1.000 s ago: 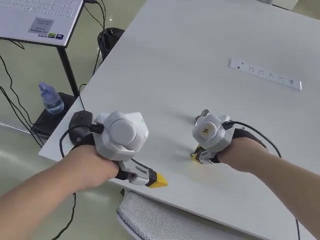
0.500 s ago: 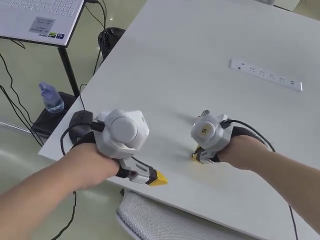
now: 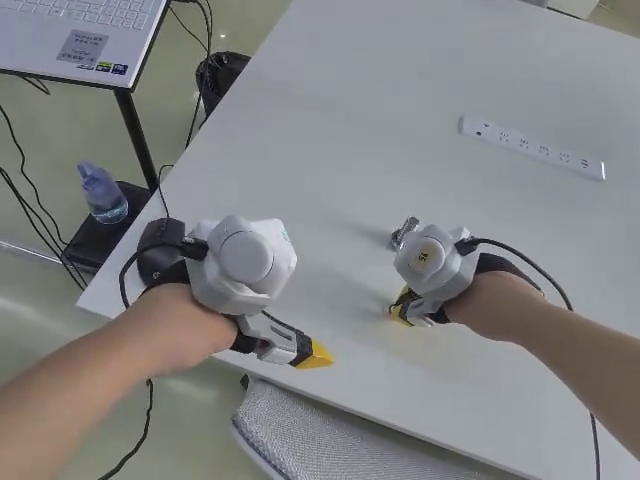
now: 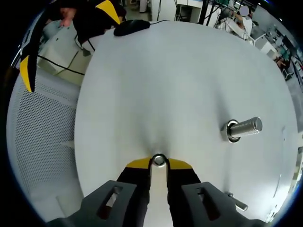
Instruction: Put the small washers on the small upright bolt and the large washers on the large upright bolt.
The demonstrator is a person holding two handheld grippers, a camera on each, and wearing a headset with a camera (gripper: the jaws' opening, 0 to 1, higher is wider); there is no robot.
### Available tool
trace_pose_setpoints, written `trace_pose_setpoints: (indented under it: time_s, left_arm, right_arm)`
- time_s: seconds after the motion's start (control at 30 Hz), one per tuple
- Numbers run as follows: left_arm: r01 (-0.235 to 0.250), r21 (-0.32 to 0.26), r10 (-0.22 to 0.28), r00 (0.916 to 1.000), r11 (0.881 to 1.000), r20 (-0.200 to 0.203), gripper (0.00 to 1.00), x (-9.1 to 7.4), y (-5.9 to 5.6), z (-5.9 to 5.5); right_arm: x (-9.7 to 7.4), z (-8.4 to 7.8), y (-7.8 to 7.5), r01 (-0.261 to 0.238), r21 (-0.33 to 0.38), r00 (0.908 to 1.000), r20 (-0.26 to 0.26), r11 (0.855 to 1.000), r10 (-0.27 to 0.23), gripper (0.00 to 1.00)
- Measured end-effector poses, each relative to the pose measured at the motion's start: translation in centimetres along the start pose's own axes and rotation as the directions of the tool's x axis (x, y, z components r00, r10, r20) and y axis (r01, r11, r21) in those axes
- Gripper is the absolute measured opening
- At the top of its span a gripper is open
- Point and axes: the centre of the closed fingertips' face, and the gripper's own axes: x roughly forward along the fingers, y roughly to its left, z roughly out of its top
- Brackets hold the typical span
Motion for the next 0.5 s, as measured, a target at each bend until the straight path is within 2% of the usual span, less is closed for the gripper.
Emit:
trace_pose_setpoints:
  time_s: [0.27,0.5]
  left_arm:
    - [0.012,0.015,-0.012,0.9999,1.000,-0.008,0.80,0.6,-0.2,0.6]
    - [0.021,0.035,-0.021,0.9997,0.999,-0.009,0.80,1.4,-0.7,1.4]
  right_arm:
    - [-1.4,-2.2,-1.1,0.018,0.051,0.9998,-0.004,0.999,-0.018,0.12]
    - [-3.0,-5.1,-2.1,0.036,0.096,0.9993,-0.014,0.995,-0.035,0.12]
